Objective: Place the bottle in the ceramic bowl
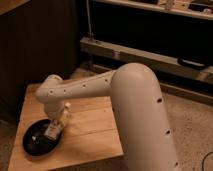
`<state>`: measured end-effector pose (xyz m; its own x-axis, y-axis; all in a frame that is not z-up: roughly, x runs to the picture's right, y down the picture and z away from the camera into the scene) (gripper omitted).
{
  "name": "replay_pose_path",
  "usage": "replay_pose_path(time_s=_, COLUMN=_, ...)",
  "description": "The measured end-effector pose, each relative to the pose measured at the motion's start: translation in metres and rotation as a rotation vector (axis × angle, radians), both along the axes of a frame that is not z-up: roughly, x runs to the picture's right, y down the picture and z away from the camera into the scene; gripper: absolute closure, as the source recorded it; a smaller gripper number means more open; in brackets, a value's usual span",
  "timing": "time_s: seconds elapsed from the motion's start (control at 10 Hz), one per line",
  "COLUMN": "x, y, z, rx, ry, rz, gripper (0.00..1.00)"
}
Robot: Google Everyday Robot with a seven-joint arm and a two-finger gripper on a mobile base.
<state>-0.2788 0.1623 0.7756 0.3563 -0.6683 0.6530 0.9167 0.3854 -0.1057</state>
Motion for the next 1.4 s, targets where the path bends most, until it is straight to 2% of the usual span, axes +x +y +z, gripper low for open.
replay_pose_path(time_s=0.3, x=-0.012, y=0.004, z=-0.02, rx=0.044, ry=0.006, rz=-0.031, gripper=0.32)
replay_pose_path(time_s=0.5, x=-0.018, y=0.009, z=-0.026, rx=0.059, ry=0.01, rz=-0.063, gripper=0.2)
replay_pose_path(time_s=0.8, x=-0.021, y=0.018, z=-0.024, rx=0.035, ry=0.015, rz=-0.092, gripper=0.2)
replay_pose_path(time_s=1.4, x=-0.021, y=0.018, z=-0.024, rx=0.033, ry=0.015, rz=-0.093, gripper=0.2)
